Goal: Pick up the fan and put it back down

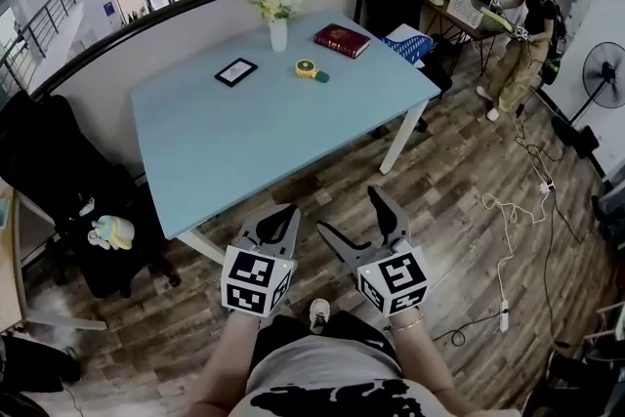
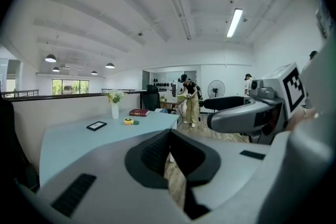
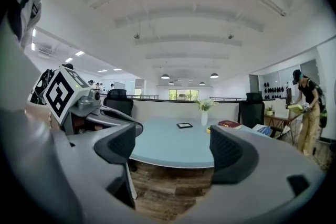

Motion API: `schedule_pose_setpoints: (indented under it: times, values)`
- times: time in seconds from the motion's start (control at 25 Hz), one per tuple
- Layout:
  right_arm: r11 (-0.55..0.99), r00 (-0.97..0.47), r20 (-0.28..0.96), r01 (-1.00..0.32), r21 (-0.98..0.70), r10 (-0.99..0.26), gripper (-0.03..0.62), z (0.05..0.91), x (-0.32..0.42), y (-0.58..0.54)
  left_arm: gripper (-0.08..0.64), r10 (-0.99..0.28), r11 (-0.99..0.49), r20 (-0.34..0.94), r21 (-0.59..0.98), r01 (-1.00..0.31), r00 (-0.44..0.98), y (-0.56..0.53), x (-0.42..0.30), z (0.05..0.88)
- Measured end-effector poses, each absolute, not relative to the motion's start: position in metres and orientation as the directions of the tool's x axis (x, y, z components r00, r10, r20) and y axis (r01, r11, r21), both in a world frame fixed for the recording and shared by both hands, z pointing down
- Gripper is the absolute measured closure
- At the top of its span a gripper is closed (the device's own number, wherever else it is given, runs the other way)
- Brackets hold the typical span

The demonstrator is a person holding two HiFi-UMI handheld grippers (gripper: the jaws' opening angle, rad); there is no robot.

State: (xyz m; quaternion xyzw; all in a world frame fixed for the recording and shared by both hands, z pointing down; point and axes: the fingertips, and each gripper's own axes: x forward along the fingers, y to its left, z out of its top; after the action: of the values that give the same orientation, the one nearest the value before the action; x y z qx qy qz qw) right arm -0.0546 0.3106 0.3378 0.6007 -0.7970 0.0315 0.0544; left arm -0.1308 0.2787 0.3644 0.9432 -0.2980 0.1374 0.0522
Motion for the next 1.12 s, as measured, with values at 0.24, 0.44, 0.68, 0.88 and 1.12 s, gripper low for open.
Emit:
schedule_pose_setpoints:
  times: [0.24, 0.44, 0.68, 0.88, 1.12]
  values:
    - [0.308, -0.303, 0.127, -0.951, 0.017, -0.945, 0.161, 0.341, -0.036, 0.289, 0.549, -0.551, -0.812, 0.295, 0.028, -0.583, 0.781, 0.261, -0.102, 0.368]
    - [0.29, -0.286, 0.126, -0.957, 0.014, -0.95, 0.163, 0.343, -0.011, 0.263, 0.549, -0.55, -0.808, 0.316, 0.034, -0.588, 0.773, 0.235, -0.088, 0.38]
    - [0.266, -0.264, 0.147, -0.964, -0.003, -0.953, 0.163, 0.351, 0.021, 0.237, 0.549, -0.511, -0.831, 0.347, 0.034, -0.555, 0.787, 0.206, -0.055, 0.388]
    - [0.265, -0.261, 0.162, -0.964, -0.002, -0.952, 0.163, 0.359, 0.044, 0.19, 0.549, -0.493, -0.84, 0.358, 0.041, -0.541, 0.793, 0.157, -0.028, 0.398]
    - [0.261, -0.256, 0.168, -0.965, 0.008, -0.952, 0.164, 0.355, 0.073, 0.126, 0.549, -0.509, -0.83, 0.335, 0.055, -0.556, 0.793, 0.086, 0.002, 0.392]
